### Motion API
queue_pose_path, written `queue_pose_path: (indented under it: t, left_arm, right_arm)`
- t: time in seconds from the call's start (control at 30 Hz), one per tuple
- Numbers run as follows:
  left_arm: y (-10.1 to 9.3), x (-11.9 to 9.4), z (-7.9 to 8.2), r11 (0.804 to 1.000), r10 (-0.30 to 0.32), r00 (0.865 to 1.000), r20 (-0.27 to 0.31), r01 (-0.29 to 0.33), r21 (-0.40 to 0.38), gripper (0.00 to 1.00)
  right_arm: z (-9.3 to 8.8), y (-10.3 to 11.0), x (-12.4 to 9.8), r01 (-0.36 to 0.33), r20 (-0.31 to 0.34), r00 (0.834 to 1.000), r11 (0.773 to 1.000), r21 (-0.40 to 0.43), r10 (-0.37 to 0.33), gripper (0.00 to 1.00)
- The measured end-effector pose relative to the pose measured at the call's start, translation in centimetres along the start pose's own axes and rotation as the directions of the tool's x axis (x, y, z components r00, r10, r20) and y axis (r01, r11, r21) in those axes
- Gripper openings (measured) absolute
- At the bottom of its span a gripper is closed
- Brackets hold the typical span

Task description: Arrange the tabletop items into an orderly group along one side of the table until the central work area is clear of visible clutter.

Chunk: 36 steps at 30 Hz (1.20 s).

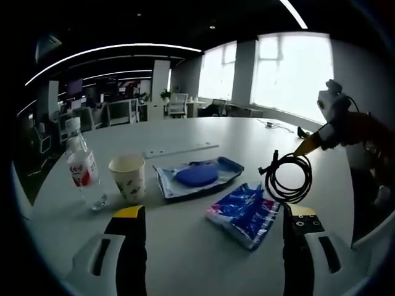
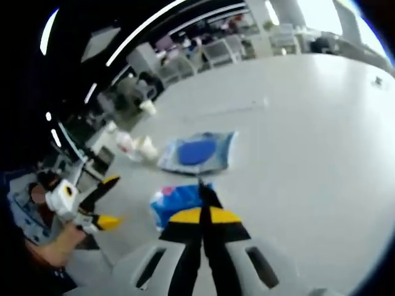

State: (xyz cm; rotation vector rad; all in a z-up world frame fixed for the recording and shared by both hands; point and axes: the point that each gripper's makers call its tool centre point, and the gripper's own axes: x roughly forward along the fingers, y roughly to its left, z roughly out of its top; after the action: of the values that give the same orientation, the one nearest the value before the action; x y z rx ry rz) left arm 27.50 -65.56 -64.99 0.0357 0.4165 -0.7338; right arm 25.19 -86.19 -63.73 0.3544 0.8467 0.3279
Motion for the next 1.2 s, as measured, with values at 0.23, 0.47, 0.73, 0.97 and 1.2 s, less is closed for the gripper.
queue_pose_path:
  t: [0.23, 0.47, 0.73, 0.97, 1.2]
  left_arm:
    - [0.2, 0.0, -0.1, 1.0, 0.006, 1.0, -0.006, -0.006, -0.001, 0.91]
    - [0.1, 0.2, -0.3, 1.0, 0.005, 1.0, -0.017, -0.005, 0.005, 0.9]
    - [0.0, 0.5, -0.5, 1.0, 0.009, 0.999, -0.032, -0.008, 0.011, 0.87]
    - [-0.5, 0.8, -0.4, 1.0, -0.007, 1.0, -0.029, 0.007, 0.006, 0.86]
    - [-1.3, 1.1, -0.5, 1.0, -0.027, 0.999, -0.029, 0.027, 0.006, 0.85]
  right_arm:
    - [0.9, -2.0, 0.7, 0.046, -0.007, 0.999, 0.999, -0.023, -0.046, 0.0]
    - [1.1, -4.3, 1.9, 0.063, -0.022, 0.998, 0.997, -0.043, -0.064, 0.0]
    - [-0.6, -7.6, 3.4, 0.127, -0.101, 0.985, 0.983, -0.133, -0.14, 0.0]
    - [-1.9, -8.7, 4.7, 0.132, -0.148, 0.975, 0.966, -0.224, -0.168, 0.0]
    - [-2.8, -9.5, 5.5, 0.13, -0.174, 0.965, 0.934, -0.334, -0.197, 0.0]
